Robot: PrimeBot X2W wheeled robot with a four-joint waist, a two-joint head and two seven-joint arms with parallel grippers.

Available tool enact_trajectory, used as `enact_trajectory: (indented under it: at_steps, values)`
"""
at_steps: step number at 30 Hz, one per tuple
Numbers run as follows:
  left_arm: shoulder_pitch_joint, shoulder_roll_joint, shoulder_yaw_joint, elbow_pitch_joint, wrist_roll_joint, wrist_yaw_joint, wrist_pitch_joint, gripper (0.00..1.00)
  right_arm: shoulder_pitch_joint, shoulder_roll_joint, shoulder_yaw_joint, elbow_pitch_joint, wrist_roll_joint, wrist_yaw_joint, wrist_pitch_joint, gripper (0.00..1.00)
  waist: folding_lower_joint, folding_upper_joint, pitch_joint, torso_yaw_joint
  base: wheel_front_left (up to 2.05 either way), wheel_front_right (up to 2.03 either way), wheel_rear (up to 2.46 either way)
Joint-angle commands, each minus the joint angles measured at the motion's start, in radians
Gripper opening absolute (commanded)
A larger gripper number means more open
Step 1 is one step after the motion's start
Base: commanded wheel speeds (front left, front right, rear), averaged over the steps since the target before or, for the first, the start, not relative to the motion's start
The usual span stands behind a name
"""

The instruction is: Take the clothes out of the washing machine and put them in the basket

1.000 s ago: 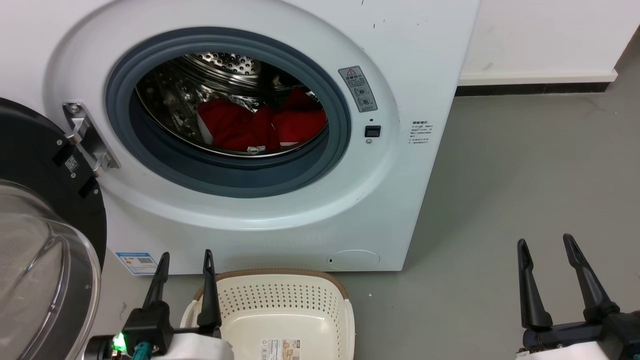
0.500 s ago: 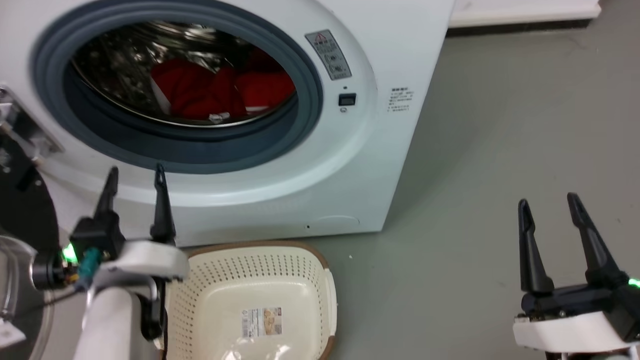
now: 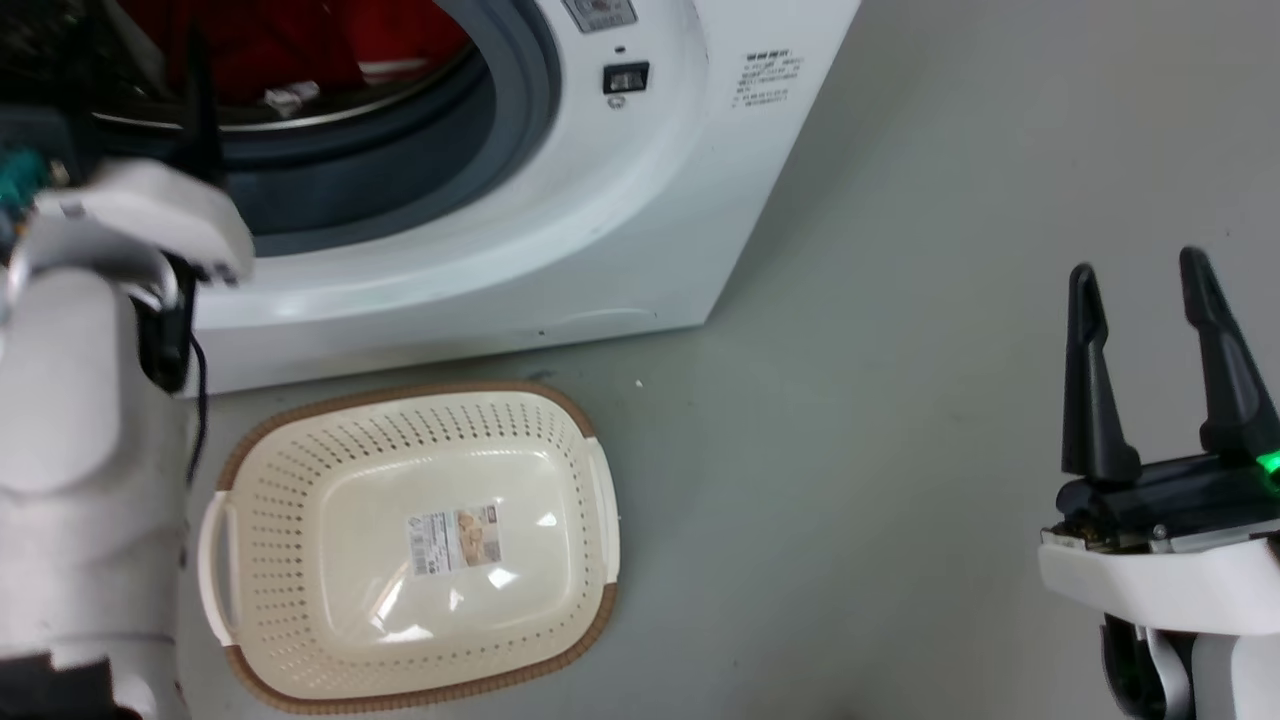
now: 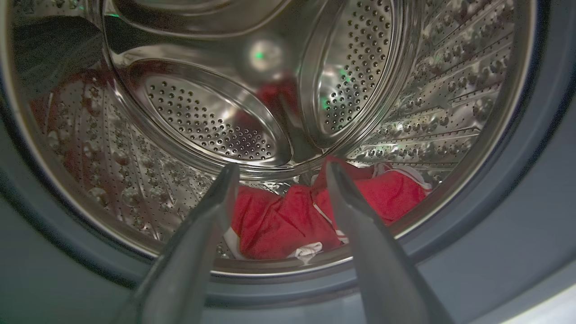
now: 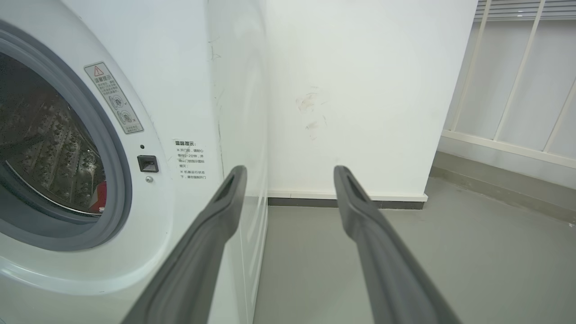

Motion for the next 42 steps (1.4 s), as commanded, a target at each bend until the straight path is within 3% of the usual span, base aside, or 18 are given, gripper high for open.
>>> enact_trajectory:
  at_steps: [1,12,13,17,22,31,42]
  values:
    - [-0.048,0.015,-0.004,0.017,0.005,-0.005,0.019,1.0,-0.025,0.0,-0.001,-0.009,0.009,0.0,-0.002,1.0,-0.0002,0.0,0.068,-0.036,0.0,0.0,0.0]
    - [-0.407,0.152,-0.082,0.184,-0.001,-0.037,0.28,1.0,-0.12,0.0,-0.007,-0.074,0.08,0.0,-0.003,1.0,-0.0002,0.0,0.24,-0.107,0.0,0.0,0.0]
    - [-0.486,0.178,-0.11,0.208,-0.013,-0.038,0.369,1.0,-0.139,0.0,-0.01,-0.097,0.102,0.0,-0.003,1.0,-0.0002,0.0,0.281,-0.127,0.0,0.0,0.0]
    - [-0.578,0.221,-0.178,0.224,-0.044,-0.039,0.498,1.0,-0.162,0.0,-0.009,-0.128,0.129,0.0,-0.003,1.0,-0.0002,0.0,0.331,-0.151,0.0,0.0,0.0]
    - [-0.68,0.273,-0.263,0.221,-0.101,-0.039,0.65,1.0,-0.176,0.0,-0.013,-0.151,0.163,0.0,-0.003,1.0,-0.0002,0.0,0.385,-0.179,0.0,0.0,0.0]
    - [-0.821,0.337,-0.321,0.236,-0.202,-0.039,0.923,1.0,-0.188,0.0,-0.005,-0.182,0.197,0.0,-0.002,1.0,-0.0002,0.0,0.443,-0.221,0.0,0.0,0.0]
    - [-0.965,0.407,-0.39,0.211,-0.196,-0.039,1.231,1.0,-0.191,0.0,-0.002,-0.229,0.226,0.0,-0.003,1.0,-0.0002,0.0,0.511,-0.257,0.0,0.0,0.0]
